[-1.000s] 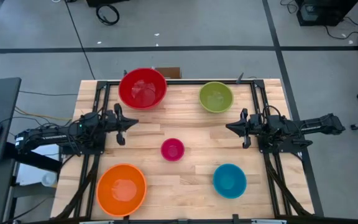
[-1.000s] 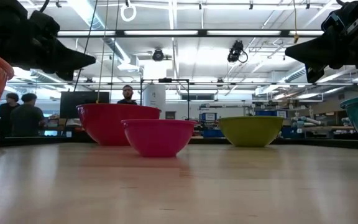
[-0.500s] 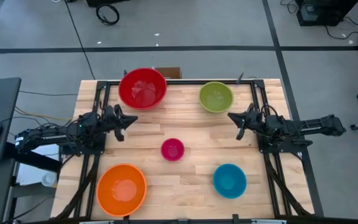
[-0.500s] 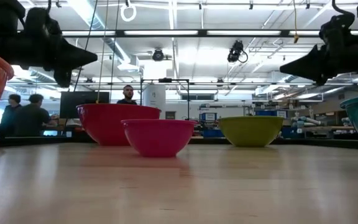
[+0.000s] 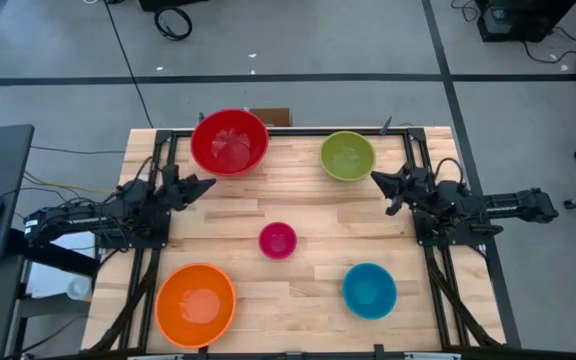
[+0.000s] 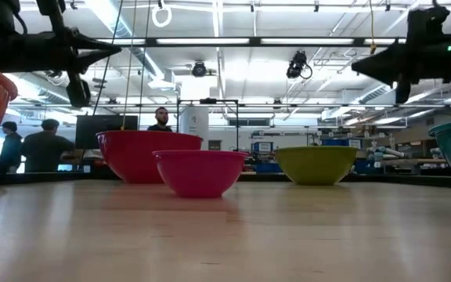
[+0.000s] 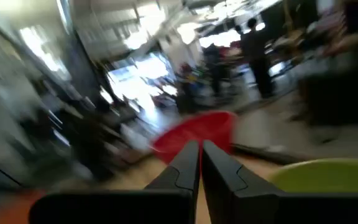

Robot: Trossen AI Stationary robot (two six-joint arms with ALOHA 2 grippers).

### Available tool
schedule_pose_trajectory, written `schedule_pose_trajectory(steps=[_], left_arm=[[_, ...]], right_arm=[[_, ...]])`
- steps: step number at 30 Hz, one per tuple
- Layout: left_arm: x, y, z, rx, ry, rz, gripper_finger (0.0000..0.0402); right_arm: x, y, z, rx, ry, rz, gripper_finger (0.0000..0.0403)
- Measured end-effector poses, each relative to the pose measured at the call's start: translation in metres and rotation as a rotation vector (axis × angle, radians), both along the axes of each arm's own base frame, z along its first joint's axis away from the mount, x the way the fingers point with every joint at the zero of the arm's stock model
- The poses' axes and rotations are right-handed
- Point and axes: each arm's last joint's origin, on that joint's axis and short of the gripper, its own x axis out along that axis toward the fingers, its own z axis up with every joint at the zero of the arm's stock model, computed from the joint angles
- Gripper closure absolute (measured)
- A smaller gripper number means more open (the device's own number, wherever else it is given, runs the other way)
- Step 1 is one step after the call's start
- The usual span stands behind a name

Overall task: Nest bowls inside each other
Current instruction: Stack the orange bowl on top of the red bowl

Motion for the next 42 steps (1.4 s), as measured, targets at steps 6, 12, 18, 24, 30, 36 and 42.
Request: schedule_pose_trajectory(steps=[6, 12, 18, 24, 30, 36, 42], left_arm=[[-0.004, 0.004, 0.007, 0.040, -0.059, 0.187, 0.0395], [0.000, 0.006, 0.003, 0.110, 0.026, 0.237, 0.0388], [0.003, 0.017, 0.003, 0.119, 0.140, 0.366, 0.0310], [0.012, 0.028, -0.006, 0.195, 0.508, 0.321, 0.0240], [0.017, 0.039, -0.004, 0.227, 0.586, 0.351, 0.0233], [0.020, 0.051, 0.017, 0.215, 0.597, 0.402, 0.0233], [0.022, 0.056, 0.037, 0.308, 0.676, 0.420, 0.0233]], right_arm=[[0.002, 0.000, -0.003, 0.250, -0.099, 0.049, 0.0376], [0.000, -0.011, -0.006, 0.498, -0.279, -0.230, 0.0376], [0.012, -0.014, 0.004, 0.569, -0.243, -0.162, 0.0366], [0.042, -0.021, 0.041, 0.571, -0.131, -0.207, 0.0364], [0.083, -0.035, 0.064, 0.513, 0.215, -0.347, 0.0359], [0.117, -0.058, 0.085, 0.459, 0.442, -0.431, 0.0310], [0.129, -0.094, 0.100, 0.531, 0.627, -0.528, 0.0240]])
